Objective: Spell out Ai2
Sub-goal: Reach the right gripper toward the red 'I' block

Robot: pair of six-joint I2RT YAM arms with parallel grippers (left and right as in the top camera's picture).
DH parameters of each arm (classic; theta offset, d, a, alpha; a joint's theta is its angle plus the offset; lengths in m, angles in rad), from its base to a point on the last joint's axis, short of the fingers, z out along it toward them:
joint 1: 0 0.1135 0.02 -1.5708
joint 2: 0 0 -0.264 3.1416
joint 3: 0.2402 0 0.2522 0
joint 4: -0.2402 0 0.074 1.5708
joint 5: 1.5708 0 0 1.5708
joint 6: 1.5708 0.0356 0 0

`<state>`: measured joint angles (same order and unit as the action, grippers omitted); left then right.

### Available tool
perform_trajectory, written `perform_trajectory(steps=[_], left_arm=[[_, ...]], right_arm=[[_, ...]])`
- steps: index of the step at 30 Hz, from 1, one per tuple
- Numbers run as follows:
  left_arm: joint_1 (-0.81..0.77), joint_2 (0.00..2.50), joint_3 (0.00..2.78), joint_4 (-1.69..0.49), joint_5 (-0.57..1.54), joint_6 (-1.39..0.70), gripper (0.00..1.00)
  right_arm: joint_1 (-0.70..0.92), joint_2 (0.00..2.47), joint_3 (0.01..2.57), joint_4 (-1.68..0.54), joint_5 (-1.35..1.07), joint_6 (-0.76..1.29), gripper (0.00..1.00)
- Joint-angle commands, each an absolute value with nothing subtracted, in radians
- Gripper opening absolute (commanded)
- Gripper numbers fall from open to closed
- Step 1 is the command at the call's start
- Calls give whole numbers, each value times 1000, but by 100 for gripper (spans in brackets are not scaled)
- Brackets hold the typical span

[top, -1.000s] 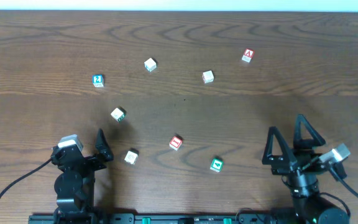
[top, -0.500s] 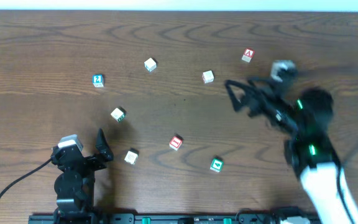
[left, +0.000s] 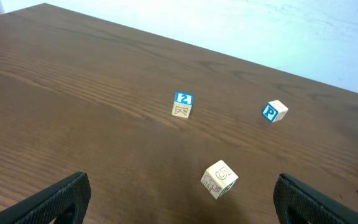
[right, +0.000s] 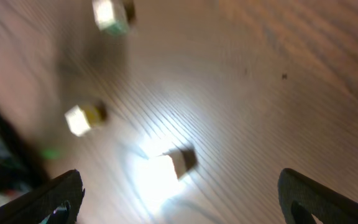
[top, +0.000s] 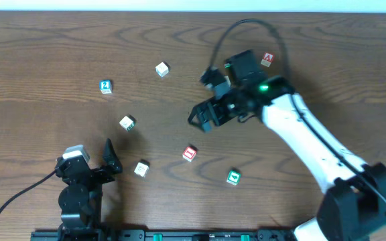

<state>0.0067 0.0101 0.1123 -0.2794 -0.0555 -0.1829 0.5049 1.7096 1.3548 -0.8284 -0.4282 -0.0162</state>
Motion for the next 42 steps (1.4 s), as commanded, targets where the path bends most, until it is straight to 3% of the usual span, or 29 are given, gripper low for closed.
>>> perform_trajectory(steps=[1, 7, 31, 36, 42], left_arm=[[13, 4, 88, -287, -55, -183, 95], [13, 4, 88, -287, -55, -183, 95], [13, 4, 88, -287, -55, -183, 95], [13, 4, 88, -287, -55, -183, 95], [13, 4, 88, -287, -55, -183, 95]], right_arm=[[596, 1737, 1382, -875, -201, -148, 99], [729, 1818, 1377, -918, -12, -182, 99], [794, 1936, 1264, -788, -125, -226, 92], [794, 1936, 1254, -770, -162, -226, 78], [796, 1936, 1253, -761, -162, -225, 69]])
